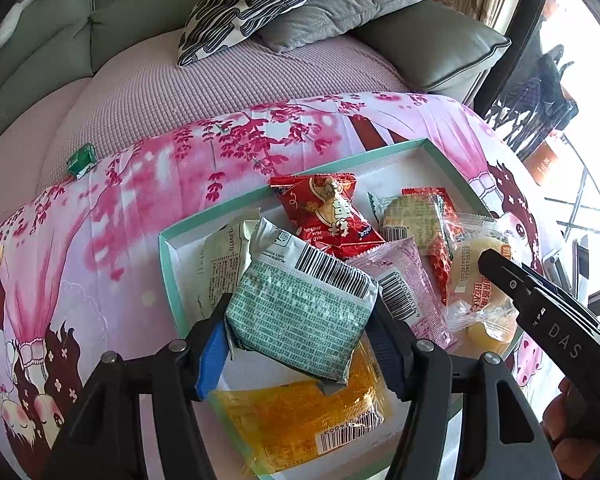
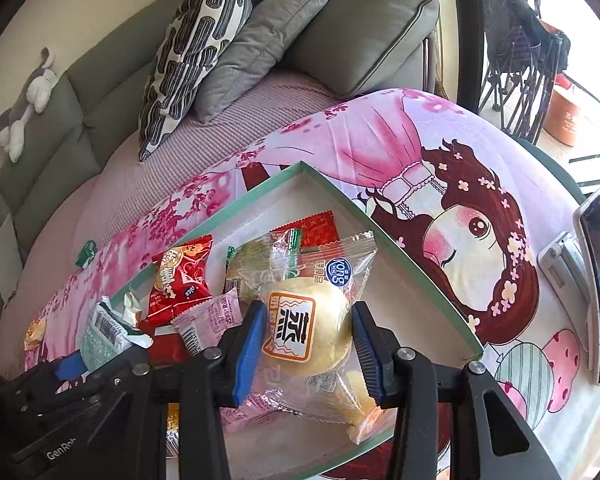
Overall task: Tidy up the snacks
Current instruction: 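Carry both packets over the tray and open both tools, then withdraw both tools from the tray toward the remaining snacks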
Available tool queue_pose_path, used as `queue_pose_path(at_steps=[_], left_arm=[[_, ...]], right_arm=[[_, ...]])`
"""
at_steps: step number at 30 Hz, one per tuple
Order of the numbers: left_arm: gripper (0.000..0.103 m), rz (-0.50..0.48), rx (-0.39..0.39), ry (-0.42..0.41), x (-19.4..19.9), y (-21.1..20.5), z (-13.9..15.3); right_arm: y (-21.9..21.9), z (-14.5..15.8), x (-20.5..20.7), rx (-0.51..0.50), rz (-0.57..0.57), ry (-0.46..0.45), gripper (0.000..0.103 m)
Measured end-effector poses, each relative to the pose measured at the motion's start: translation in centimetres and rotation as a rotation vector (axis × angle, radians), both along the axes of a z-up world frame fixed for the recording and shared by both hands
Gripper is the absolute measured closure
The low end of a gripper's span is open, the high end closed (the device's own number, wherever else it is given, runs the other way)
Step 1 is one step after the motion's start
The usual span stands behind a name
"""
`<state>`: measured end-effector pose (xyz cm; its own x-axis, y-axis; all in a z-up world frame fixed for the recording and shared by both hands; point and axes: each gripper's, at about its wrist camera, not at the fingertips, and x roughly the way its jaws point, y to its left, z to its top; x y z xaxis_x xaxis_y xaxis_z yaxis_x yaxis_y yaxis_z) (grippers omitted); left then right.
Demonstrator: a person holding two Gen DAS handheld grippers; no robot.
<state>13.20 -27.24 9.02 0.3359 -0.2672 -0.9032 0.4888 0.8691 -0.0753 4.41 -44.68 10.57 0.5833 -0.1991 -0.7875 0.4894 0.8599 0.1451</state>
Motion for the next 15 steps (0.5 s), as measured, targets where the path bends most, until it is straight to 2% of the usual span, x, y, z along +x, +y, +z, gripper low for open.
queue_pose_path(at_steps=[1,3,7,10,15], left_arm=[[0.036,0.004,0.001,0.006,0.0,0.1,-0.1],[0.036,0.012,-0.005,0.011,0.0,0.4,-0.1],[0.035,0.022,-0.025,0.001,-0.2,0.9,0.6],[0.034,0.04,-0.035,-0.011,-0.4,1.8,1.0],[0.033,0.141,-0.044,-0.018,-0.6,5.3,1.0]], right_arm=[[0.0,0.0,0.0,-0.004,0.001,0.001,0.054],[0.0,0.2,0.0,-0.008,0.002,0.001,0.043],[0.4,0.5,0.0,-0.027,0.018,0.007,0.039],[1.1,0.9,0.2,-0.049,0.041,0.01,0.032],[3.2,1.4,0.6,-0.09,0.105,0.018,0.03]])
